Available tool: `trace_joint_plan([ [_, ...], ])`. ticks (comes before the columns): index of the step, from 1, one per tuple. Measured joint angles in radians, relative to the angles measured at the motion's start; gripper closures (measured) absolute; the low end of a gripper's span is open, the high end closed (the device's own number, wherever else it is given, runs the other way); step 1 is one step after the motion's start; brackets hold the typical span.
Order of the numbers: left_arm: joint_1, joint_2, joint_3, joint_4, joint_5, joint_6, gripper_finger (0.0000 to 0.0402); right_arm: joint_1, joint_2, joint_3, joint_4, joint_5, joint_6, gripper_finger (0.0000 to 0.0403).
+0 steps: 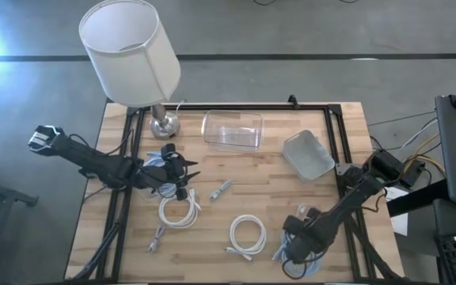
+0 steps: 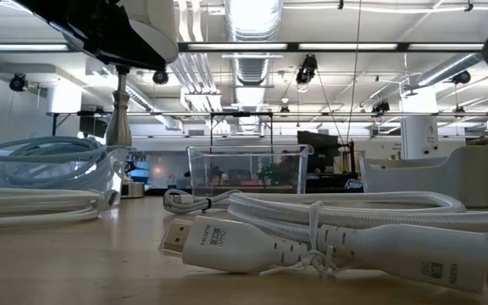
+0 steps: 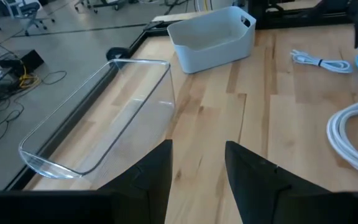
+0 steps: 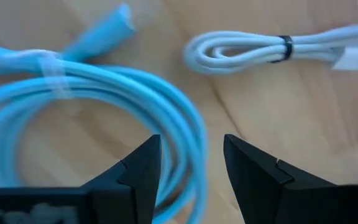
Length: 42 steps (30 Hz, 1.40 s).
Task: Pick & Place USB Port
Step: Put the light blue HDMI cable into the white bin
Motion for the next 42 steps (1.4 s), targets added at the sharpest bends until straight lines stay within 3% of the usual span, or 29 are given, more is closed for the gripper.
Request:
trace_joint_plan([
  [8,0.001,0.0,0.0,0.0,0.0,0.0,0.025,-0.001,0.0,-0.081,0.138,-0.141,0.005,0.0234],
  [12,0.001,0.0,0.0,0.0,0.0,0.0,0.025,-0.001,-0.001,-0.101,0.209,-0.14,-0.006,0.0234],
  [27,0.001,0.0,0.0,0.0,0.0,0.0,0.025,-0.001,-0.004,-0.142,0.224,-0.094,0.027,0.0239],
  [31,0.001,0.0,0.0,0.0,0.0,0.0,0.025,-0.001,-0.002,-0.133,0.231,-0.082,0.012,0.0269],
  [39,0.001,0.0,0.0,0.0,0.0,0.0,0.025,-0.002,0.001,-0.117,0.277,-0.047,0.007,0.0375],
  [42,0.001,-0.001,0.0,0.0,0.0,0.0,0.025,-0.002,0.002,-0.099,0.269,0.004,-0.001,0.0387],
])
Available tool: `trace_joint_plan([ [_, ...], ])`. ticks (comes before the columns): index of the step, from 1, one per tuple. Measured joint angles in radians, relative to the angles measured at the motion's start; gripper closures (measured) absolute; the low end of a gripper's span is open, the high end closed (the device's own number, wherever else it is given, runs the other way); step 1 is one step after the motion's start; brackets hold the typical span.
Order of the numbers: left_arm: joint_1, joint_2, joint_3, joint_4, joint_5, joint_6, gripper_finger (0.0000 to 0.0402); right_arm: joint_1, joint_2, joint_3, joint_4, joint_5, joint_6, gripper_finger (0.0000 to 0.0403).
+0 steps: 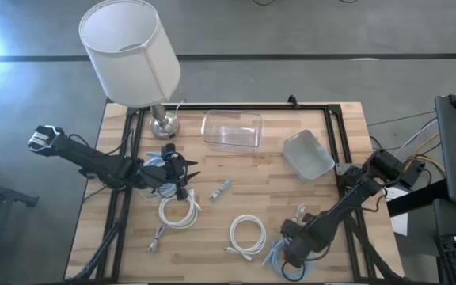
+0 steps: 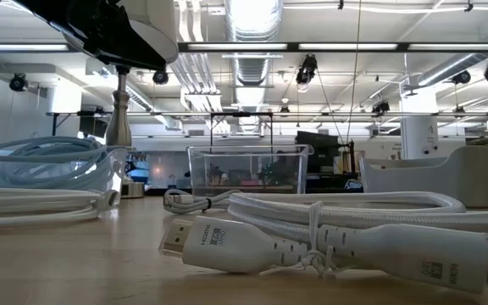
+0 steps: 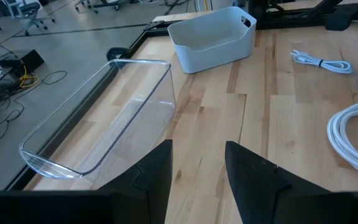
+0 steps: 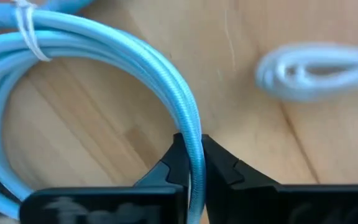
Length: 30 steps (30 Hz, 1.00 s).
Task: Pick & Place USB Port
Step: Put the light blue HDMI cable into the white bin
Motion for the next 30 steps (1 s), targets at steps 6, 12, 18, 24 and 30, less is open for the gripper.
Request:
trace_joint_plan([
  [6,0.0,0.0,0.0,0.002,0.0,-0.008,0.025,-0.001,0.004,0.131,-0.087,0.093,-0.059,0.0388],
  [12,0.0,0.0,0.0,0.014,0.001,-0.026,0.025,0.0,0.003,0.305,-0.328,0.262,-0.116,0.0389],
  [18,0.0,0.0,0.0,0.053,0.051,-0.084,0.025,-0.015,0.002,0.388,-0.45,0.569,-0.255,0.0389],
  [24,0.0,0.012,0.0,0.127,0.205,-0.137,0.025,-0.069,0.001,0.394,-0.439,0.837,-0.407,0.0389],
  [30,0.0,0.085,0.0,0.222,0.266,-0.176,0.025,-0.137,0.001,0.392,-0.411,1.004,-0.519,0.039],
])
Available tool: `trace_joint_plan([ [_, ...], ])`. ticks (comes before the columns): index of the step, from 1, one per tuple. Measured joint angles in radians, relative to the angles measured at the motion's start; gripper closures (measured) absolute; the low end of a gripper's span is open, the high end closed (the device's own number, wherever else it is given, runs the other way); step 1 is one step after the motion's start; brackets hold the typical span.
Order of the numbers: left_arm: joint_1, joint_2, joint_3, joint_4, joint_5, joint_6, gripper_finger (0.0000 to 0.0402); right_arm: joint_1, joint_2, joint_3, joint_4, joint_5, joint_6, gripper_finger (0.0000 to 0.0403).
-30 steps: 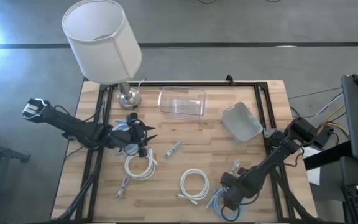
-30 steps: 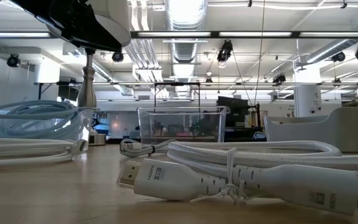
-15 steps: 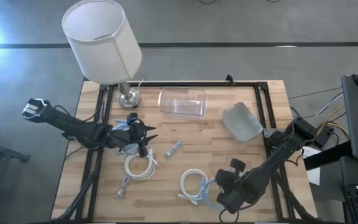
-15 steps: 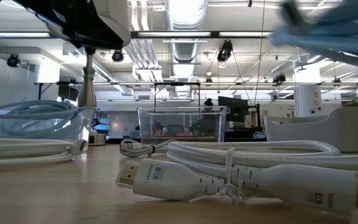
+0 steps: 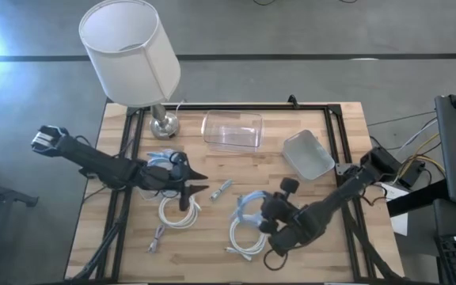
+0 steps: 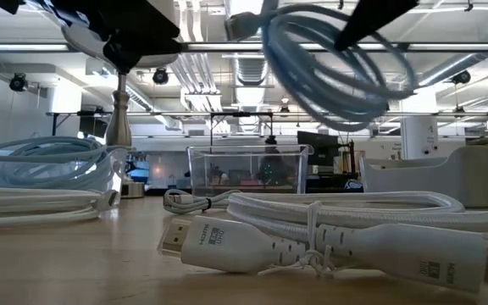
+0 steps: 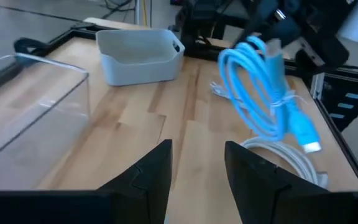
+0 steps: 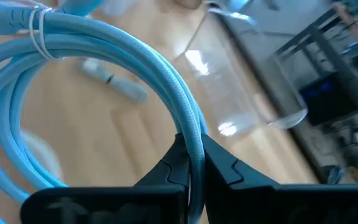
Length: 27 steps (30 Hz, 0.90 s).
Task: Pick & Place USB Port
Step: Put the light blue HDMI cable into the white bin
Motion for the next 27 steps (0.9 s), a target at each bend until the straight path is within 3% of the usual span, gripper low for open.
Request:
trace_joint_plan([
  [11,0.0,0.203,0.0,0.282,0.056,-0.013,0.025,-0.138,0.0,-0.002,0.142,0.029,-0.196,0.039],
  [27,0.014,0.25,0.0,0.354,0.065,-0.153,0.025,-0.182,0.0,-0.005,0.327,0.033,-0.47,0.039],
])
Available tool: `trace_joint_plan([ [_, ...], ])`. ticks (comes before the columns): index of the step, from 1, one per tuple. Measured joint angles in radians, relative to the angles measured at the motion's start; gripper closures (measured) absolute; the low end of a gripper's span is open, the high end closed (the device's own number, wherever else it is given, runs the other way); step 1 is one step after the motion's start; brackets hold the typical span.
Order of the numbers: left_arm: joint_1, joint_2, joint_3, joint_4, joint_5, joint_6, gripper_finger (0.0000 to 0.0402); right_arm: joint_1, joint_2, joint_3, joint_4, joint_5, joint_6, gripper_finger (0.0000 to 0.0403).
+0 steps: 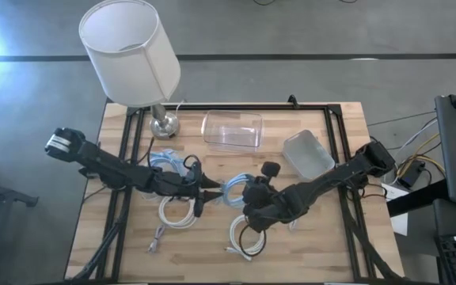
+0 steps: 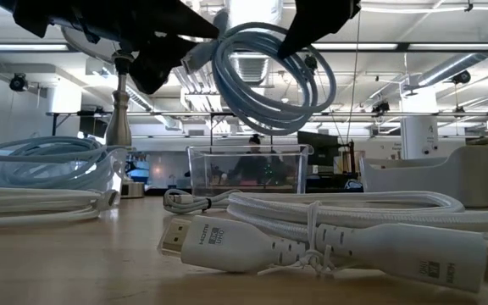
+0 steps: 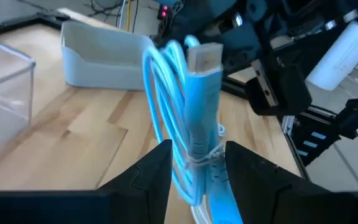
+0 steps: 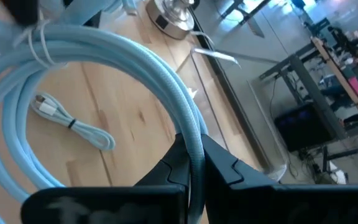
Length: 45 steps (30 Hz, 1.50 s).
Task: Pick & Place USB Port
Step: Put the light blue HDMI cable into the white bin
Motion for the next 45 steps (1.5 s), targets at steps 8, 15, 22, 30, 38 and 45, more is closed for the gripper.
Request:
trace_joint_plan([
  [8,0.004,0.025,0.0,0.048,0.003,0.017,0.025,-0.014,0.0,0.0,0.044,0.002,-0.061,0.039],
  [15,0.029,0.025,0.0,0.044,0.005,0.048,0.0262,-0.015,0.0,-0.002,0.095,-0.009,-0.063,0.039],
  [22,0.034,0.025,0.0,0.037,0.002,0.099,0.0326,-0.015,0.0,-0.002,0.119,-0.012,-0.059,0.0382],
  [30,0.042,0.025,0.0,0.001,0.003,0.113,0.0346,-0.017,-0.002,-0.002,0.126,-0.092,0.026,0.0315],
  [38,0.062,0.006,0.0,-0.083,-0.001,0.111,0.0344,-0.004,-0.002,-0.002,0.133,-0.124,0.067,0.026],
  [45,0.091,-0.077,0.0,-0.252,-0.006,0.091,0.0342,0.015,-0.002,-0.002,0.133,-0.124,0.067,0.0239],
])
